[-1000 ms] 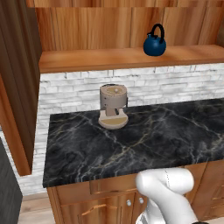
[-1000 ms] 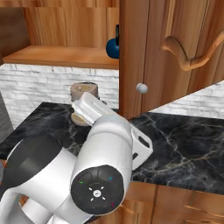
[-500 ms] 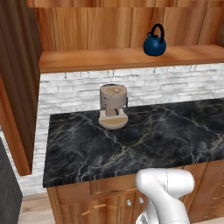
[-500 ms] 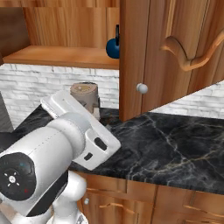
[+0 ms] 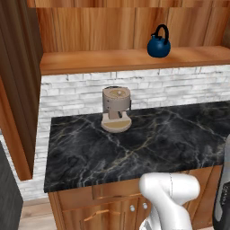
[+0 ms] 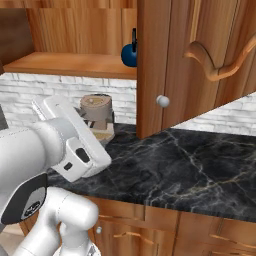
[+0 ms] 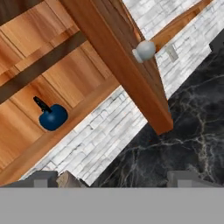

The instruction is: Open the cabinet, pick the kettle from the cabinet, and place it in the sink.

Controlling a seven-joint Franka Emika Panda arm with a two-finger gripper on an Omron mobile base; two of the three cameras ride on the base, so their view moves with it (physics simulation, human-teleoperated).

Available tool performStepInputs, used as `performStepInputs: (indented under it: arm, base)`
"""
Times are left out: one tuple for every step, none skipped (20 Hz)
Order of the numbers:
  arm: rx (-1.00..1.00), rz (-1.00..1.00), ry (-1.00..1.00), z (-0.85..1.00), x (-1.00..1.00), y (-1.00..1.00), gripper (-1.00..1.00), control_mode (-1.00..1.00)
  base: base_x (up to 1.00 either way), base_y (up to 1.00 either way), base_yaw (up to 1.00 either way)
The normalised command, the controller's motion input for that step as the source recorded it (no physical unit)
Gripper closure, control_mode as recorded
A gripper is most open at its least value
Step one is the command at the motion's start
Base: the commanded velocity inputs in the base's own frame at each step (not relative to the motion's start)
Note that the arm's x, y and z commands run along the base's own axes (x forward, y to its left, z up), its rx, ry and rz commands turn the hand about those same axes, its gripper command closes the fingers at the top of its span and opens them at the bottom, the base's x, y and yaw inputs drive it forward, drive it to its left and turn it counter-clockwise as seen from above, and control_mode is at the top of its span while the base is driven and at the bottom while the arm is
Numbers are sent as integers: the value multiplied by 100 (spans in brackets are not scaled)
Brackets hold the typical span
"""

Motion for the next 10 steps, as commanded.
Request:
performStepInputs:
  arm:
    - [17,-8,0,0,20,26,-100,-100]
    - [19,-7,0,0,20,24,-100,-100]
    - [20,-7,0,0,21,24,-100,-100]
    - [25,-6,0,0,22,20,-100,-100]
    - [27,-5,0,0,22,17,-100,-100]
    - [29,-5,0,0,23,15,-100,-100]
    - [32,-5,1,0,24,13,-100,-100]
    - [32,-5,1,0,25,12,-100,-100]
    - [32,-6,0,0,26,14,-100,-100]
    - [32,-7,0,0,29,13,-100,-100]
  base:
    - [0,0,0]
    - [0,0,0]
    - [0,0,0]
    - [0,0,0]
    - [0,0,0]
    - [0,0,0]
    - [0,0,0]
    - [0,0,0]
    - [0,0,0]
    - [0,0,0]
